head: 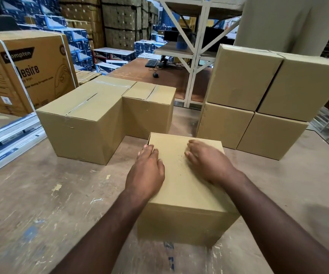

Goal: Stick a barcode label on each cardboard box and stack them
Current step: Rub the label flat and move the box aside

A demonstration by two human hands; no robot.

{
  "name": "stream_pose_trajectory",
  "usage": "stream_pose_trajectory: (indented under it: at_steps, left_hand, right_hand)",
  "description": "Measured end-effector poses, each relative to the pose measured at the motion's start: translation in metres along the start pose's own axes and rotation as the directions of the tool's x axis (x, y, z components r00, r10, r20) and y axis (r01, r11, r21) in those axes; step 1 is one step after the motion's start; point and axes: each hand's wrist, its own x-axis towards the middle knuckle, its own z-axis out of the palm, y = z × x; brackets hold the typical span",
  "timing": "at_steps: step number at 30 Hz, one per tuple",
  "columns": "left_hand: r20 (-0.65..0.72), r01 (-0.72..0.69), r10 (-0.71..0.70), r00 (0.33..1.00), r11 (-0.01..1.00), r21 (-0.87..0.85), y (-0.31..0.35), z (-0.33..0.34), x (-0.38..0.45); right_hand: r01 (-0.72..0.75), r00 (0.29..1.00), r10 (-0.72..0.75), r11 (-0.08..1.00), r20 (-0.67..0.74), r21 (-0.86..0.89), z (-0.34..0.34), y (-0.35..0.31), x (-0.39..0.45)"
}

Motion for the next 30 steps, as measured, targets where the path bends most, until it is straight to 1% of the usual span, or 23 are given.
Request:
stream_pose_trajectory:
  at_steps: [1,2,3,5,7,8,9,10,11,13,14,15,16,17,18,20,21,22,24,26,28,29,30]
  left_hand:
    - [-0.002,0.001,-0.001,1.000,1.000,0.001,0.000,0.001,0.000]
    - [-0.003,0.000,0.000,1.000,1.000,0.003,-0.001,0.001,0.000]
    - [-0.003,-0.003,0.003,1.000,1.000,0.007,-0.001,0.001,0.001]
    - [-0.005,-0.013,0.013,1.000,1.000,0.016,-0.002,0.002,0.002]
    - [-0.003,-0.020,0.020,1.000,1.000,-0.001,-0.001,0.000,0.001]
    - [-0.006,-0.022,0.022,1.000,1.000,-0.008,-0.001,0.000,0.001]
    - [-0.010,-0.027,0.026,1.000,1.000,-0.008,-0.001,0.000,0.000]
    - [-0.016,-0.032,0.032,0.999,0.999,-0.005,-0.001,-0.001,0.000]
    - [-0.018,-0.042,0.042,0.999,0.999,-0.001,-0.001,0.000,0.000]
    - [-0.027,-0.053,0.053,0.998,0.999,0.002,-0.001,0.000,0.000]
    - [-0.036,-0.060,0.060,0.998,0.998,-0.003,-0.002,0.001,0.000]
    - [-0.047,-0.064,0.063,0.997,0.998,-0.009,-0.004,0.001,0.001]
    - [-0.057,-0.065,0.063,0.996,0.998,-0.021,-0.006,0.002,0.002]
    - [-0.069,-0.067,0.064,0.996,0.997,-0.035,-0.009,0.003,0.003]
    - [-0.080,-0.070,0.066,0.995,0.996,-0.049,-0.013,0.004,0.004]
    - [-0.089,-0.071,0.064,0.994,0.995,-0.072,-0.017,0.005,0.006]
    - [-0.092,-0.068,0.061,0.994,0.994,-0.080,-0.017,0.005,0.006]
    - [-0.094,-0.068,0.059,0.994,0.994,-0.088,-0.018,0.004,0.006]
    - [-0.096,-0.071,0.061,0.993,0.992,-0.104,-0.018,0.004,0.006]
    - [-0.095,-0.074,0.063,0.993,0.991,-0.116,-0.017,0.004,0.005]
    - [-0.090,-0.078,0.067,0.994,0.988,-0.135,-0.017,0.003,0.005]
    - [-0.088,-0.080,0.068,0.994,0.986,-0.149,-0.017,0.003,0.005]
    - [-0.091,-0.083,0.068,0.993,0.983,-0.164,-0.017,0.002,0.004]
  right_hand:
    - [0.007,0.994,-0.003,0.999,0.107,-0.039,0.006,-0.002,-0.007]
    - [0.025,0.985,-0.016,0.998,0.171,-0.051,0.011,-0.006,-0.015]
    - [0.051,0.979,-0.042,0.998,0.198,-0.044,0.014,-0.010,-0.023]
    - [0.172,0.965,-0.167,0.985,0.203,-0.007,0.016,-0.018,-0.042]
    - [0.320,0.923,-0.323,0.946,0.208,0.049,0.015,-0.021,-0.061]
    - [0.362,0.905,-0.368,0.930,0.214,0.066,0.013,-0.018,-0.067]
    - [0.363,0.904,-0.367,0.930,0.218,0.062,0.012,-0.012,-0.069]
    - [0.326,0.921,-0.326,0.945,0.213,0.035,0.011,-0.003,-0.065]
    - [0.249,0.948,-0.244,0.968,0.204,-0.002,0.010,0.007,-0.060]
    - [0.040,0.984,-0.026,0.997,0.174,-0.074,0.007,0.023,-0.043]
    - [-0.056,0.985,0.069,0.994,0.158,-0.090,0.006,0.027,-0.036]
    - [-0.108,0.981,0.121,0.990,0.150,-0.091,0.007,0.024,-0.031]
    - [-0.109,0.981,0.121,0.991,0.153,-0.083,0.009,0.015,-0.031]
    - [-0.061,0.983,0.072,0.996,0.167,-0.070,0.012,0.002,-0.033]
    - [0.029,0.983,-0.019,0.998,0.184,-0.051,0.015,-0.014,-0.039]
    - [0.234,0.952,-0.228,0.972,0.204,-0.007,0.020,-0.039,-0.053]
    - [0.295,0.932,-0.290,0.955,0.215,0.009,0.021,-0.045,-0.057]
    - [0.312,0.924,-0.308,0.950,0.226,0.020,0.019,-0.044,-0.059]
    - [0.243,0.942,-0.239,0.970,0.235,0.012,0.016,-0.030,-0.054]
    - [0.072,0.973,-0.059,0.996,0.222,-0.051,0.012,-0.006,-0.045]
    - [-0.134,0.975,0.149,0.986,0.163,-0.101,0.009,0.015,-0.034]
    - [-0.204,0.965,0.219,0.972,0.141,-0.114,0.009,0.020,-0.030]
    - [-0.230,0.961,0.244,0.966,0.130,-0.117,0.010,0.019,-0.028]
